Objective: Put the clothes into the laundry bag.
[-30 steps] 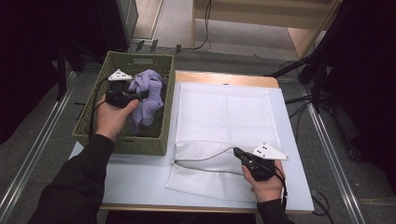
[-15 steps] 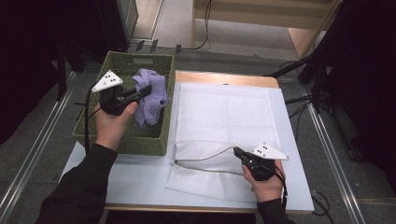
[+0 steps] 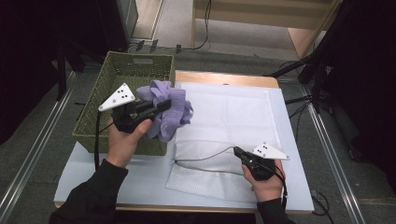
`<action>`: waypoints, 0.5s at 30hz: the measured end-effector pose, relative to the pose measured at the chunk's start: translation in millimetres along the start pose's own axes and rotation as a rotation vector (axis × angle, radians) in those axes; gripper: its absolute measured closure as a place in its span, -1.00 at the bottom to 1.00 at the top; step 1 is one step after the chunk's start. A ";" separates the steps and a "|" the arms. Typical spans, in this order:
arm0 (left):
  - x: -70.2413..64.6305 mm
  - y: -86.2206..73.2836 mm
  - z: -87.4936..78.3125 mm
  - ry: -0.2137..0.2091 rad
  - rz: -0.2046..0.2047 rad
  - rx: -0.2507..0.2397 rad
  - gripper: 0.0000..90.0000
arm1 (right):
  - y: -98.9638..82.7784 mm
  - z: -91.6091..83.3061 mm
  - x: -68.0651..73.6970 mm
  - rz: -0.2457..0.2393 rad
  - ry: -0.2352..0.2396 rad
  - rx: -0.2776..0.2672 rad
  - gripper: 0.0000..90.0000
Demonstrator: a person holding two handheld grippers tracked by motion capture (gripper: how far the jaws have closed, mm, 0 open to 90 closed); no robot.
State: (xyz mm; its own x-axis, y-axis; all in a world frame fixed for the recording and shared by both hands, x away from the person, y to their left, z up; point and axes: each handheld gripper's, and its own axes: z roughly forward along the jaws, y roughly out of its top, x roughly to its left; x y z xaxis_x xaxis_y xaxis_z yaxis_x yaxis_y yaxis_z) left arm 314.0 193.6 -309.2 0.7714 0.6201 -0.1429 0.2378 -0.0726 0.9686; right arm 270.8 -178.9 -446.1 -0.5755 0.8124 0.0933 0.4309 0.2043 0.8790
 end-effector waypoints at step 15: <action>-72.0 -23.4 15.6 -0.285 -0.015 0.002 0.88 | 3.0 -2.6 -1.1 0.008 0.003 -0.015 1.00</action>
State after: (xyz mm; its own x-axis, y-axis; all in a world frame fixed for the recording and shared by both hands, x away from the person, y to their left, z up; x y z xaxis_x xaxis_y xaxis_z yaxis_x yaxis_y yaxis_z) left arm 262.1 138.5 -324.7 0.9026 0.3763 -0.2092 0.2515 -0.0666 0.9656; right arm 270.9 -180.6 -442.4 -0.5741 0.8125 0.1012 0.4247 0.1899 0.8852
